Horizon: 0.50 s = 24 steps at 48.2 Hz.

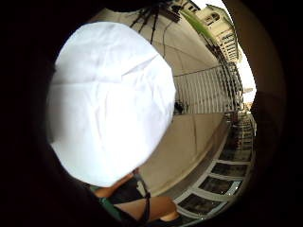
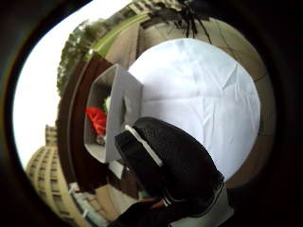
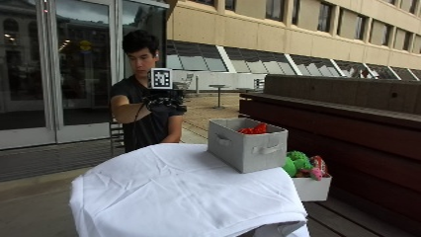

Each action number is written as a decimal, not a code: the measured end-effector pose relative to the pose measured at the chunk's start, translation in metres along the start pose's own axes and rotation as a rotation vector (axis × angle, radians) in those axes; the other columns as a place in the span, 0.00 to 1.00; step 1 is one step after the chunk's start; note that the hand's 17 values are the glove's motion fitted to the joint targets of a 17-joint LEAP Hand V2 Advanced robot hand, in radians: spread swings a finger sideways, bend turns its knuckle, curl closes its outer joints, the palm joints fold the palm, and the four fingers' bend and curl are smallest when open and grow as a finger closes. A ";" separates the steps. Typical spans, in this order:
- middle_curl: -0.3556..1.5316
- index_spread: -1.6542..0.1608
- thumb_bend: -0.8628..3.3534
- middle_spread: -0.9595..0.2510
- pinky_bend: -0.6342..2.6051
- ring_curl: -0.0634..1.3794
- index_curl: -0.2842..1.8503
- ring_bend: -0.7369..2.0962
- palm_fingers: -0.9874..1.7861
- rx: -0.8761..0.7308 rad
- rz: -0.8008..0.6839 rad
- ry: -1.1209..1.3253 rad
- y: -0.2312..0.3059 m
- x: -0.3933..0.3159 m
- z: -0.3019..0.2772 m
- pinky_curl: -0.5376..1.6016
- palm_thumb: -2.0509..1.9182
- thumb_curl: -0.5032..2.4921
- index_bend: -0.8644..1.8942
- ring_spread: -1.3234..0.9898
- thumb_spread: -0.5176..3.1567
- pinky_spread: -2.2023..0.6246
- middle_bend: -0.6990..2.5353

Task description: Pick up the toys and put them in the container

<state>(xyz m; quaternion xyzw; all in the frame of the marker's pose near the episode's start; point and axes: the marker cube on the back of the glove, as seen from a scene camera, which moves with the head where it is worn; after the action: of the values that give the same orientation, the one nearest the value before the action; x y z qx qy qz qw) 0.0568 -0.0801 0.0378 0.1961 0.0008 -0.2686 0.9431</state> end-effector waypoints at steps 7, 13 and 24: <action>0.38 0.74 0.18 0.78 0.36 0.14 0.28 0.31 0.31 -0.117 0.084 0.000 0.018 -0.005 -0.005 0.40 0.48 0.20 0.37 0.55 0.44 0.79 0.27; 0.39 0.74 0.18 0.78 0.36 0.14 0.28 0.31 0.31 -0.038 -0.085 -0.009 0.004 0.003 0.000 0.41 0.48 0.20 0.37 0.55 0.44 0.78 0.27; 0.39 0.74 0.18 0.78 0.36 0.14 0.27 0.31 0.31 -0.072 0.017 0.008 0.014 -0.005 -0.003 0.41 0.49 0.20 0.36 0.55 0.44 0.79 0.28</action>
<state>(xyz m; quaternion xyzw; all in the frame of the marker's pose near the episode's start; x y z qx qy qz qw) 0.0599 -0.0653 0.0411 0.1632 0.0126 -0.2595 0.9518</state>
